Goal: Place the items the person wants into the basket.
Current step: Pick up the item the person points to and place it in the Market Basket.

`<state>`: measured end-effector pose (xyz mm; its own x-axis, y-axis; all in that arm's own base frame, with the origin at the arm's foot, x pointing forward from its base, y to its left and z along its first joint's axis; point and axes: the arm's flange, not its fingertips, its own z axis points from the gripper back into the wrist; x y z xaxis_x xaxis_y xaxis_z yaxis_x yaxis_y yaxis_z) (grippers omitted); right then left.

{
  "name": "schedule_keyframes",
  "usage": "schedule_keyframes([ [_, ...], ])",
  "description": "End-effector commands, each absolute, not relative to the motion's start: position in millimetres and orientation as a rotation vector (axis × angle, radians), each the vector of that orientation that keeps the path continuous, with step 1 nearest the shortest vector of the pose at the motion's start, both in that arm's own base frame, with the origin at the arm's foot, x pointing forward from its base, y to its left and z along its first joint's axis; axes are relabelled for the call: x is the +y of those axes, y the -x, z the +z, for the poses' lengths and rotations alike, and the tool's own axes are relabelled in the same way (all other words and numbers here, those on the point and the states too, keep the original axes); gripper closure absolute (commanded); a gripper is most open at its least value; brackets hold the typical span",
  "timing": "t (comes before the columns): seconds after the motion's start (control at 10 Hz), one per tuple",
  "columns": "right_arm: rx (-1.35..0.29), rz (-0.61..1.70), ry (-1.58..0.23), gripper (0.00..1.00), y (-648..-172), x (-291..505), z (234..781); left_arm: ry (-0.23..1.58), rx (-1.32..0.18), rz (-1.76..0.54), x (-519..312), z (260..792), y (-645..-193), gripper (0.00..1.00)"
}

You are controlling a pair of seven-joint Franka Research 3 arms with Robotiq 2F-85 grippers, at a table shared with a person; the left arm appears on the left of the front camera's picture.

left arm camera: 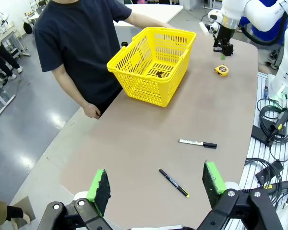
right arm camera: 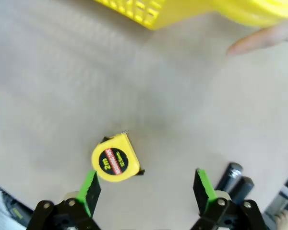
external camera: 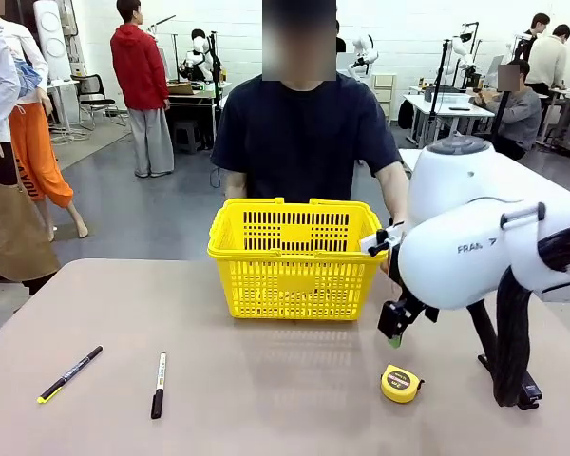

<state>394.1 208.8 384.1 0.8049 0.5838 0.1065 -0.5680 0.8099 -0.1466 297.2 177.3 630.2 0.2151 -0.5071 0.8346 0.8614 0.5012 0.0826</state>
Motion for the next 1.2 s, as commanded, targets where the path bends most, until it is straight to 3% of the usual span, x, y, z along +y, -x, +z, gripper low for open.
schedule_keyframes([
  [0.0, -0.099, 0.68, 0.061, 0.0, -405, 207, 367, 0.45, -0.958, -1.016, 179, 629, -297, 0.0],
  [0.3, 0.01, 0.764, -0.001, 0.0, -400, 210, 348, 0.45, -0.958, -1.016, 179, 629, -297, 0.0],
  [1.1, 0.063, 0.858, -0.014, 0.0, -391, 215, 318, 0.45, -0.958, -1.016, 179, 629, -297, 0.0],
])
